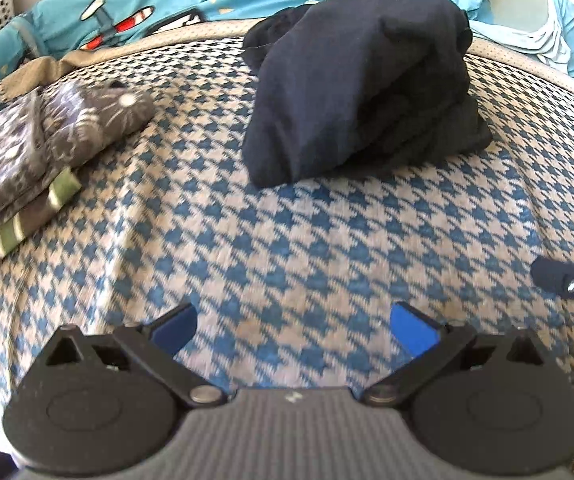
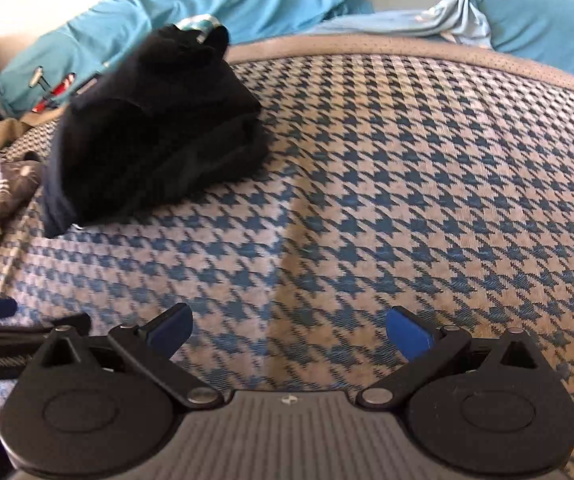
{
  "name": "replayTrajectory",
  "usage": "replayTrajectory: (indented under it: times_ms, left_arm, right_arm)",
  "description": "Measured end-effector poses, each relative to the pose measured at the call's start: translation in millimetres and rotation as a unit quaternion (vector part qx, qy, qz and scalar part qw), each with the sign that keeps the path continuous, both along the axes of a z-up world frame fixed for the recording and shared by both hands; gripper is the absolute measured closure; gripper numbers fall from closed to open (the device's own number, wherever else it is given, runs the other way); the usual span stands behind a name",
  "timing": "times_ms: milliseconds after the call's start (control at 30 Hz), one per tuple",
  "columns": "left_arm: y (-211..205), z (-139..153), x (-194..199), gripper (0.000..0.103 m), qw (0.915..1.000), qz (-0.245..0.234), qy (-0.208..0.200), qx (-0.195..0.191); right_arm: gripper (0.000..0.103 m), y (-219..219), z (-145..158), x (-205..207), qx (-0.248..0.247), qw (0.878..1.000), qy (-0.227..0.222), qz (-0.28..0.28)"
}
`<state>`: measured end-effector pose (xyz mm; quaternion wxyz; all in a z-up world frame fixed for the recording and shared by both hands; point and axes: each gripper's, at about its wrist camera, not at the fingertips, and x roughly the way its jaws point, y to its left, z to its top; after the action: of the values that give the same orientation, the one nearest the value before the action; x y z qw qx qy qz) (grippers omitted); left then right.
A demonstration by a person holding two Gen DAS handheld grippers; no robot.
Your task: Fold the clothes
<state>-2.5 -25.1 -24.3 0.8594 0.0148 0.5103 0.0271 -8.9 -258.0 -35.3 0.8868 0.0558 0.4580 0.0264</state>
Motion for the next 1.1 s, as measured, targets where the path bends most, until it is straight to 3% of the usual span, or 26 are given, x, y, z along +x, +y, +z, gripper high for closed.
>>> replayTrajectory:
  times_ms: [333, 600, 1100]
  left_arm:
    - [-1, 5, -31, 0.000, 0.9998, 0.012, 0.012, -0.006]
    - [-9, 21, -52, 0.000, 1.0000, 0.007, -0.001, 0.000]
    - [-29, 28, -70, 0.000, 1.0000, -0.005, 0.002, -0.007]
  right_arm:
    - [0.000, 7, 11, -15, 0.014, 1.000, -0.021, -0.005]
    - [0.000, 2, 17, -33, 0.029, 0.999, -0.035, -0.007]
    - [0.000, -7, 12, -54, -0.005, 0.999, -0.036, -0.002]
